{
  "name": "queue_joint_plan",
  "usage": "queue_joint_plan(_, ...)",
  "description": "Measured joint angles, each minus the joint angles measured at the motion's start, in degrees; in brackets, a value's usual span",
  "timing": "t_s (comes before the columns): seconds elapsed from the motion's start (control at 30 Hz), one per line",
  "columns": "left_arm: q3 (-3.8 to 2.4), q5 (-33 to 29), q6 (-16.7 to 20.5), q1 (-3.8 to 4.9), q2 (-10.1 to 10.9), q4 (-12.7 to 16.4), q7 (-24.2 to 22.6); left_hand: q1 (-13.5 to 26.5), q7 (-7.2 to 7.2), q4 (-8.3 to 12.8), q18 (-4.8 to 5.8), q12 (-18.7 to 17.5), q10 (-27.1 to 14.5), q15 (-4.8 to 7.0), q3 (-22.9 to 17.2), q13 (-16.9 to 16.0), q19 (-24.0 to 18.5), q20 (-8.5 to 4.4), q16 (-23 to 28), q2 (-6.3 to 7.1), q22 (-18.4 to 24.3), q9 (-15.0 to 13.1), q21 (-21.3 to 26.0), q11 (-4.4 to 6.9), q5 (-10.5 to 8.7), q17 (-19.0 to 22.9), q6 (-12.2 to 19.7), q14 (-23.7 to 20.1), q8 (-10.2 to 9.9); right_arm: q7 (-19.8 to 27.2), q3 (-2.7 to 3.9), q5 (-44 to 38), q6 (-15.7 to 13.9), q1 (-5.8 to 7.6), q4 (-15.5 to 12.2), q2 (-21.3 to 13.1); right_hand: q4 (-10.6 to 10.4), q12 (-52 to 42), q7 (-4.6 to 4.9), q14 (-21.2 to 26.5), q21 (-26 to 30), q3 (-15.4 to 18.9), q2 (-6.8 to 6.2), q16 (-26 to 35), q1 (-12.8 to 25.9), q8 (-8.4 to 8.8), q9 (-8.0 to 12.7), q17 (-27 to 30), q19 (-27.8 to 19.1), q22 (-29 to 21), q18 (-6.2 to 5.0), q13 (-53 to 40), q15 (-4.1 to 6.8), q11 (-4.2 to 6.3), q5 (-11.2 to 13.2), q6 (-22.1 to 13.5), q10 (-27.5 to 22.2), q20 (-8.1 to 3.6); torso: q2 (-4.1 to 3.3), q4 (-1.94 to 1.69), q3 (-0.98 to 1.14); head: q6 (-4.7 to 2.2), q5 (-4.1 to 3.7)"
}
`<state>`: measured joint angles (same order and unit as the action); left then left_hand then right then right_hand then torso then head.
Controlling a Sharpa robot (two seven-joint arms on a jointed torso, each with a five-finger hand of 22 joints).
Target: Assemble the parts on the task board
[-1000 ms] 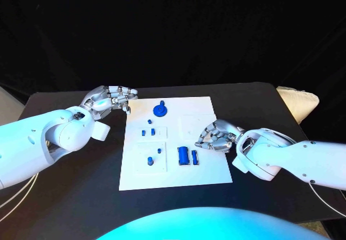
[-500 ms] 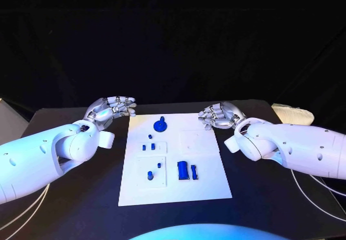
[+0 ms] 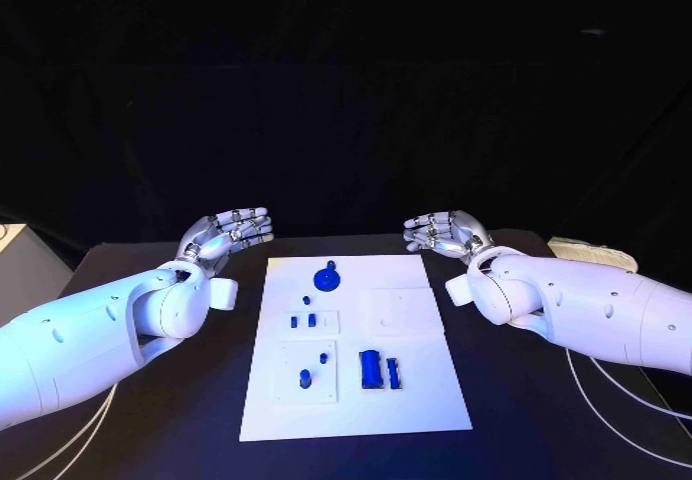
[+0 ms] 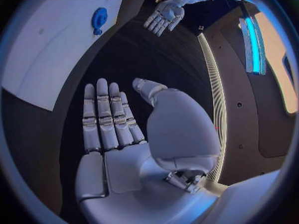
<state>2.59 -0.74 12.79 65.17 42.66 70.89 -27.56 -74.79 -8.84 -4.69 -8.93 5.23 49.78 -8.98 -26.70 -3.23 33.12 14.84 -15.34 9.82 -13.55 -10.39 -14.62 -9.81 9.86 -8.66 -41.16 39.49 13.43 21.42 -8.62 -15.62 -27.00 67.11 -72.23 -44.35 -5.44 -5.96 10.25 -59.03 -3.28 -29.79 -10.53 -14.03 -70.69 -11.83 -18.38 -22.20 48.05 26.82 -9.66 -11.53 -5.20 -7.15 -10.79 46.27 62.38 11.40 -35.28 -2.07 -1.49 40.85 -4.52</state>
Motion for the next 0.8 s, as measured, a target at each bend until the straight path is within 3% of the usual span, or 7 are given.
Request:
queue_joint_plan(0.1,0.01,0.01,0.14,-0.05,0.17,0.22,0.14,8.50,3.24,1.73,3.51,-1.96,-18.03,3.24,9.71,1.18,-11.94,-5.44,5.64,-3.69,4.92,3.76,5.37,3.52,-3.60,3.15,14.96,-14.33,-4.92,-0.13,0.30,0.09,-0.23,-0.20,-0.47,-0.13,1.97,2.21,-3.75,11.53,1.24,10.97,3.88,5.22,8.21,4.38,6.74,8.18,-17.69,-9.91,3.61,4.33,1.87,2.57,3.93,-17.12,-7.25,-4.22,0.07,0.03,0.01,-0.09,0.04)
queue_joint_plan(0.2,-0.12,0.02,0.75,-0.40,0.30,1.19,0.20,16.59,5.48,2.93,5.58,-3.28,-30.82,5.57,16.56,2.01,-20.46,-9.23,9.54,-6.17,8.39,6.43,9.11,6.08,-6.13,5.36,25.51,-24.50,-8.36,-0.13,1.31,0.63,-0.91,-0.86,-2.10,-0.22,3.39,3.72,-6.40,29.75,2.08,18.58,6.56,8.79,16.51,7.38,11.43,13.83,-29.95,-16.72,5.98,7.23,3.20,4.42,6.70,-28.87,-25.87,-7.11,0.35,0.18,0.10,-0.70,0.46)
queue_joint_plan(0.27,-0.30,0.03,1.55,-0.73,0.39,2.38,0.22,24.73,6.48,3.44,5.97,-3.82,-36.44,6.58,19.57,2.36,-24.22,-10.91,11.27,-7.27,9.92,7.62,10.75,7.21,-7.23,6.35,30.15,-28.93,-9.83,0.06,2.32,1.38,-1.79,-1.70,-4.08,-0.24,4.00,4.39,-7.58,38.56,2.32,21.98,7.72,10.38,30.13,8.73,13.54,16.37,-35.43,-19.78,6.63,8.53,3.82,5.27,7.94,-34.14,-36.72,-8.40,0.70,0.37,0.23,-1.45,0.95)
queue_joint_plan(0.37,-0.63,0.04,3.66,-1.32,0.62,4.67,0.22,43.51,7.43,3.94,6.88,-4.21,-41.78,7.55,22.42,2.72,-27.78,-12.47,12.90,-8.28,11.35,8.73,12.30,8.26,-8.31,7.27,34.57,-33.18,-11.29,0.74,4.16,3.23,-3.78,-3.17,-7.79,-0.22,4.59,4.92,-8.62,46.75,2.51,25.11,8.84,11.84,46.00,9.97,15.47,18.72,-40.49,-22.60,7.89,9.74,4.37,6.00,9.07,-38.99,-46.95,-9.59,1.48,0.74,0.52,-2.89,2.01)
queue_joint_plan(0.5,-1.27,0.06,8.15,-2.31,1.03,8.75,0.08,58.68,8.10,4.29,7.77,-4.58,-45.66,8.27,24.52,2.94,-30.19,-13.74,14.10,-9.04,12.45,9.53,13.42,9.05,-8.95,7.96,37.77,-36.22,-12.26,2.39,6.73,6.81,-7.61,-5.21,-13.16,-0.23,4.99,5.36,-9.41,52.76,2.79,27.39,9.65,12.81,58.01,10.76,16.91,20.43,-44.15,-24.67,7.98,10.62,4.77,6.55,9.69,-42.55,-54.52,-10.52,2.63,1.33,0.93,-4.78,3.31)
queue_joint_plan(0.63,-1.82,0.10,14.08,-3.46,1.41,13.11,-0.12,66.44,8.56,4.46,7.77,-4.85,-47.59,8.68,25.43,3.04,-31.49,-14.44,14.61,-9.42,12.95,9.95,13.90,9.46,-9.17,8.29,39.33,-37.78,-12.68,4.13,8.16,10.29,-11.32,-6.44,-16.37,-0.24,5.27,5.37,-9.90,55.75,2.79,28.47,10.09,13.25,64.12,11.09,17.63,21.28,-45.89,-25.71,8.87,11.06,4.99,6.82,10.04,-44.25,-58.31,-11.08,3.45,1.72,1.26,-5.98,4.20)
queue_joint_plan(0.8,-2.28,0.14,20.98,-4.43,1.82,16.74,-0.44,71.04,8.75,4.63,7.76,-4.85,-48.56,8.76,25.93,3.11,-32.20,-14.74,14.73,-9.64,13.29,10.17,14.02,9.79,-9.42,8.46,40.12,-38.48,-12.94,5.59,8.58,13.08,-14.33,-6.90,-17.58,-0.29,5.36,5.58,-10.19,57.43,3.00,29.00,10.35,13.60,67.59,11.42,18.02,21.78,-46.98,-26.32,8.87,11.29,5.08,7.15,10.35,-45.12,-60.44,-11.18,3.91,1.98,1.43,-6.41,4.48)
